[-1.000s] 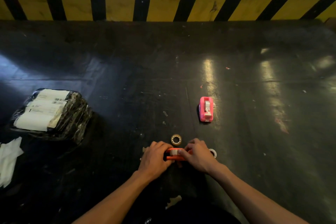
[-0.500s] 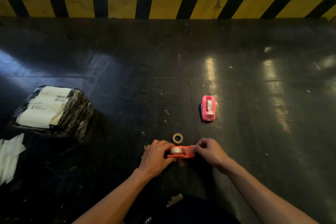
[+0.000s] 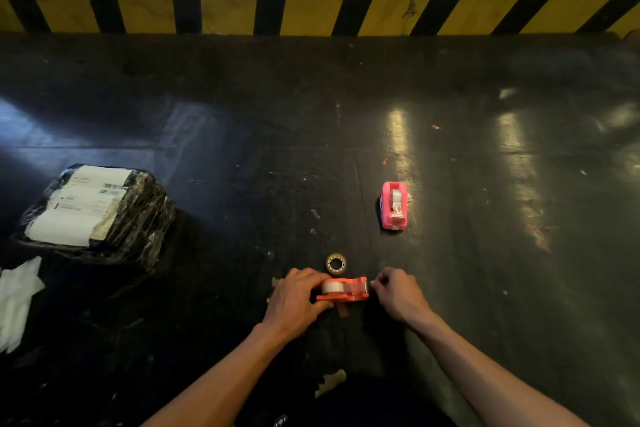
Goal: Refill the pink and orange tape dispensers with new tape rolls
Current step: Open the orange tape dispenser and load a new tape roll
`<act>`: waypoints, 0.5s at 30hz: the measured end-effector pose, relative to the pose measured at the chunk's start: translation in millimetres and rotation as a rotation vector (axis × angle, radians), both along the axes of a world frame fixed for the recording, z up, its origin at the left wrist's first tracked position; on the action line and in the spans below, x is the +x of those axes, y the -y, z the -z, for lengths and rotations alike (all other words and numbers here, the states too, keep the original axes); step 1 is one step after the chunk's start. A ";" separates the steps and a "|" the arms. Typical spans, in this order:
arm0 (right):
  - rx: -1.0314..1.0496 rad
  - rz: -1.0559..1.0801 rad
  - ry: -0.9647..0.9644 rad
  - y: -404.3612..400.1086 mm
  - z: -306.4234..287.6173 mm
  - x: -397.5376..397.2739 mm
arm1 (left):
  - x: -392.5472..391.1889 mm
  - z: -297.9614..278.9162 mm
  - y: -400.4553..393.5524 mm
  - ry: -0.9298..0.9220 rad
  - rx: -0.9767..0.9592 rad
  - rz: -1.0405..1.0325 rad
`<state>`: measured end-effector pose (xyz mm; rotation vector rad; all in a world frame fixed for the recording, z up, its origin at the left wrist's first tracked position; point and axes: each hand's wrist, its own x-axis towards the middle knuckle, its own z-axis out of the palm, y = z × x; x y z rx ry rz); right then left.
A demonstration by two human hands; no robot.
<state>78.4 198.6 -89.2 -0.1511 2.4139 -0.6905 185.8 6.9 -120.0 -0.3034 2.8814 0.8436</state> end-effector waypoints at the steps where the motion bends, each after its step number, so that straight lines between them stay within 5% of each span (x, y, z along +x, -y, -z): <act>1: -0.003 0.001 0.005 1.7 1.4 1.5 | 0.0 -0.2 -0.3 -0.001 0.000 -0.001; 15: -0.153 0.159 0.075 7.6 1.3 14.8 | -1.2 5.4 1.6 -0.018 -0.020 0.024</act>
